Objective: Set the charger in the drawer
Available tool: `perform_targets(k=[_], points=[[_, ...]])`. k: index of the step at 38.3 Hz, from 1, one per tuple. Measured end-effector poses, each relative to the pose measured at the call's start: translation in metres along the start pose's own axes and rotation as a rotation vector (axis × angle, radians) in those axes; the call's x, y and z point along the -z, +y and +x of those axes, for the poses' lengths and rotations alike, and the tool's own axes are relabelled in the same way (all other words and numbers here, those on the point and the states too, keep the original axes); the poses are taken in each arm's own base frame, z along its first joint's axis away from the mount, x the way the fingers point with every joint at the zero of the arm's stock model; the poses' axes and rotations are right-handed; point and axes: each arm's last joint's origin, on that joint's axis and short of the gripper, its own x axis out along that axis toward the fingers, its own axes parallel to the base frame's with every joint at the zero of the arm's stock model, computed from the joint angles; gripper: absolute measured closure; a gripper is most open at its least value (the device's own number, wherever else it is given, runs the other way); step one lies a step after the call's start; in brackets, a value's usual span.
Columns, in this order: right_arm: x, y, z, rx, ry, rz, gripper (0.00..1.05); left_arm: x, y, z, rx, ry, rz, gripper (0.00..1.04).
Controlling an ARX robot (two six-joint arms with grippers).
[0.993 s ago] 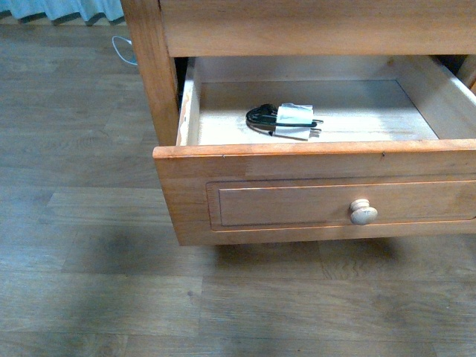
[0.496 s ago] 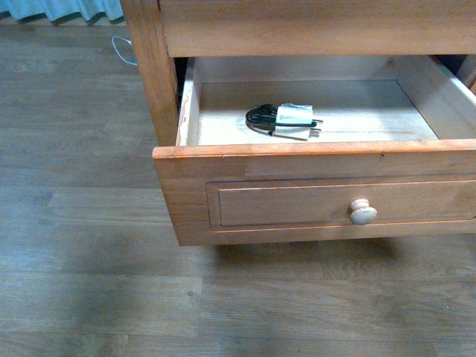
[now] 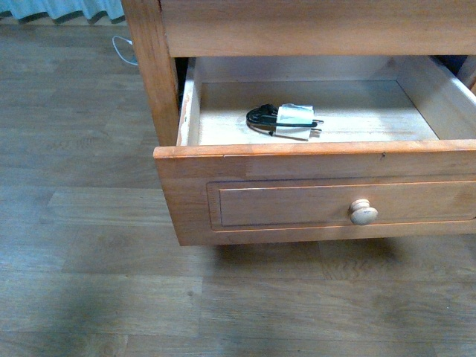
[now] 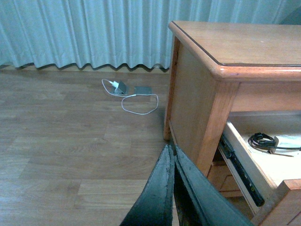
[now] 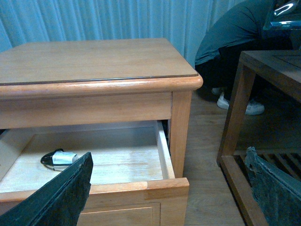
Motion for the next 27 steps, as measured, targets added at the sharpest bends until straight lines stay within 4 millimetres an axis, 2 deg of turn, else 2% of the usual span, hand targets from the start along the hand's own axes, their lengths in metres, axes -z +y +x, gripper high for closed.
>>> perform_targets(k=[12,27], points=[[0.000,0.000,0.000,0.000,0.000,0.000,0.09,0.008,0.000,-0.006,0.000,-0.011,0.000,1.01],[0.000,0.000,0.000,0.000,0.000,0.000,0.09,0.006,0.000,-0.013,0.000,-0.029,0.002,1.01]])
